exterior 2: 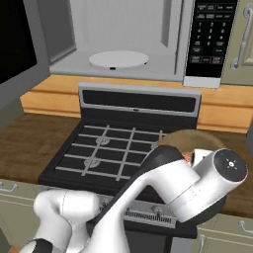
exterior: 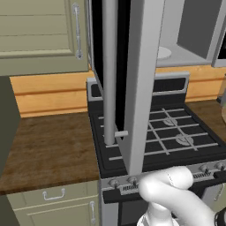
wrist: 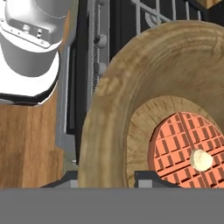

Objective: Open the microwave, place the bowl with waffle inside the microwave, then close the microwave door and turn it on.

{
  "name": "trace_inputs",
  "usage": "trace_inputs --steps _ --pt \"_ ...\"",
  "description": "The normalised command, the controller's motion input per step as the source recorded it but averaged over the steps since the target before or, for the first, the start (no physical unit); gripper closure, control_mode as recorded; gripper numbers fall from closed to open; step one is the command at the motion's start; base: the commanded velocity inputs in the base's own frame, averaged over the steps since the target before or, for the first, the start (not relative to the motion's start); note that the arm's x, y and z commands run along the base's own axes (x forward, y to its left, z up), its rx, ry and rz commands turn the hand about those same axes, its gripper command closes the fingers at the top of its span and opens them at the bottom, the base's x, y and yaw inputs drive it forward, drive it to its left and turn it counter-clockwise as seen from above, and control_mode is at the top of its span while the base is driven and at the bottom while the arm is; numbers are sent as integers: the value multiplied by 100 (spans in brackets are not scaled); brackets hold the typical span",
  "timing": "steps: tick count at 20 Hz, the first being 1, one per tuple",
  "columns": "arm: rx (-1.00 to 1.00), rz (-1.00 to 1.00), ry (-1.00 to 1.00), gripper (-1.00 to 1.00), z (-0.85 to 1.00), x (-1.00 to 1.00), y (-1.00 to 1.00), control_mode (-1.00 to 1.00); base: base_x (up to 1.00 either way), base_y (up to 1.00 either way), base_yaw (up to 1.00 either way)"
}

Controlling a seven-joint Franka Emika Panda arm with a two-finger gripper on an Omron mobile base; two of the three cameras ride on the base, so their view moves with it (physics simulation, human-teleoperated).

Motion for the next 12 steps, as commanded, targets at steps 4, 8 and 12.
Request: trace_inputs --steps 4,8,12 --pt "-13 2 -1 100 39 -46 53 -100 0 0 0" --pt "-9 2 -7 100 60 -29 47 -100 0 0 0" --pt "-7 0 -4 100 55 -12 32 -100 0 0 0"
